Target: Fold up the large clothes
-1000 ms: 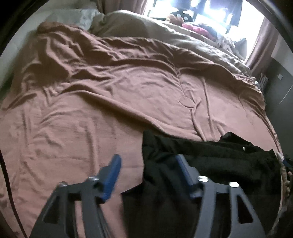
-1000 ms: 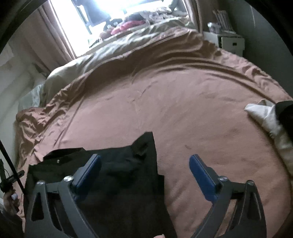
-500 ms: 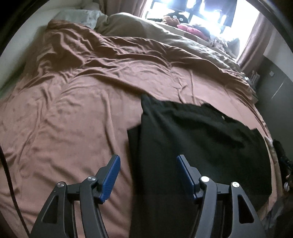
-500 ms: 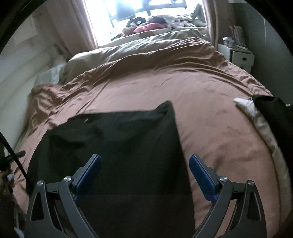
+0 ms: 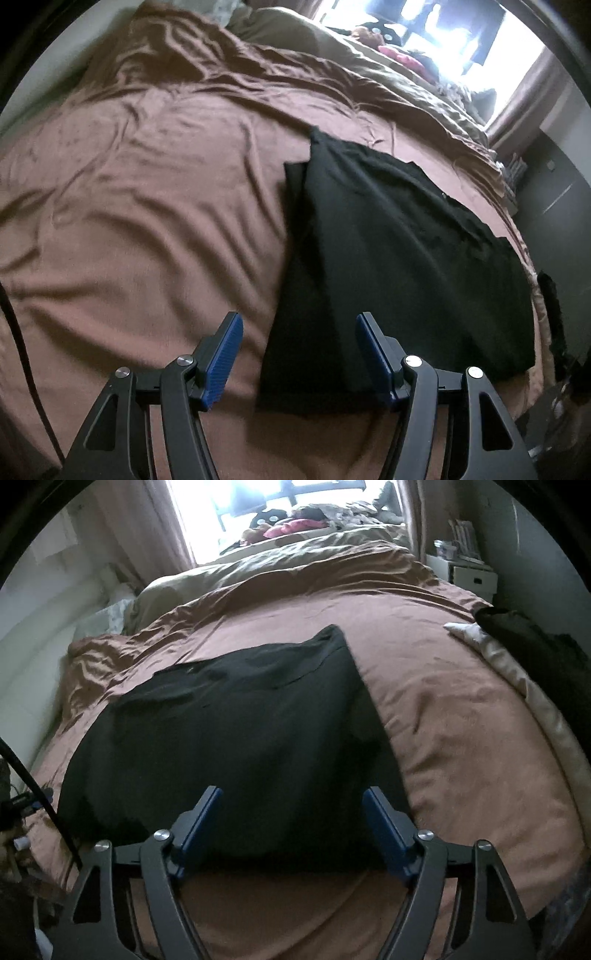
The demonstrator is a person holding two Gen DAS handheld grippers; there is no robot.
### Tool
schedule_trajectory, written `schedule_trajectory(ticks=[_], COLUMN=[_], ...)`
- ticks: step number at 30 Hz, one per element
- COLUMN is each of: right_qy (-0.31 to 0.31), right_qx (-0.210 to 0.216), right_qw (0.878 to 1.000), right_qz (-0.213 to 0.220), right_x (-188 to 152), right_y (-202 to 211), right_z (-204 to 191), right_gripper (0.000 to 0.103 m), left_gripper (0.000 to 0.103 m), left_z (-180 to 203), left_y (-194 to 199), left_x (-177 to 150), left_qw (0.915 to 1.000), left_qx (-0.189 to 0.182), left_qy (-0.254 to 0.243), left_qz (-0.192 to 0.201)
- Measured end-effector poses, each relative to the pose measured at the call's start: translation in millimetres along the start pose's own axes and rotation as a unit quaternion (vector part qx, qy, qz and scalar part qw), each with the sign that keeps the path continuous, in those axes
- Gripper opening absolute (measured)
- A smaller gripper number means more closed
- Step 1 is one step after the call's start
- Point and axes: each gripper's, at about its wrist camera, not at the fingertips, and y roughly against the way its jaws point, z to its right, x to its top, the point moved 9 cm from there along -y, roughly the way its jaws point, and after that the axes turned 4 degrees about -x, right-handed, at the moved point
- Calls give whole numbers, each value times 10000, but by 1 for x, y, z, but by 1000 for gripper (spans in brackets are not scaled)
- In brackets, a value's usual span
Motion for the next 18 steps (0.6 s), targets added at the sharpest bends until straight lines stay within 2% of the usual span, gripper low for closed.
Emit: schedule_trajectory(ticks=[3, 4, 7, 11, 15, 18], right_qy=[255, 316, 538, 863, 1208, 1354], right_qx=[123, 224, 475, 713, 892, 888], right_qw=[9995, 9991, 9969, 9925, 9870, 9842], right_qz=[-108, -170, -327, -485, -575, -719], right_x=[-13, -17, -25, -30, -30, -32], right_y=[1, -1, -8, -18, -32, -50], right_z=[-25, -34, -64, -99, -133, -148], right_gripper=[72, 66, 61, 48, 46, 39], left_gripper=[65, 65, 65, 65, 65, 65], left_z=[-6, -8, -16, -20, -23, -27], left_y=[2, 0, -7, -14, -21, -23], left_x=[-13, -18, -27, -35, -37, -36], left_qw=[9998, 9995, 9966, 9936, 9889, 9849], left_qx=[-71, -99, -389, -552, -781, -933], left_qy=[197, 285, 688, 913, 1185, 1400], left_qz=[-22, -77, -214, -364, -430, -411])
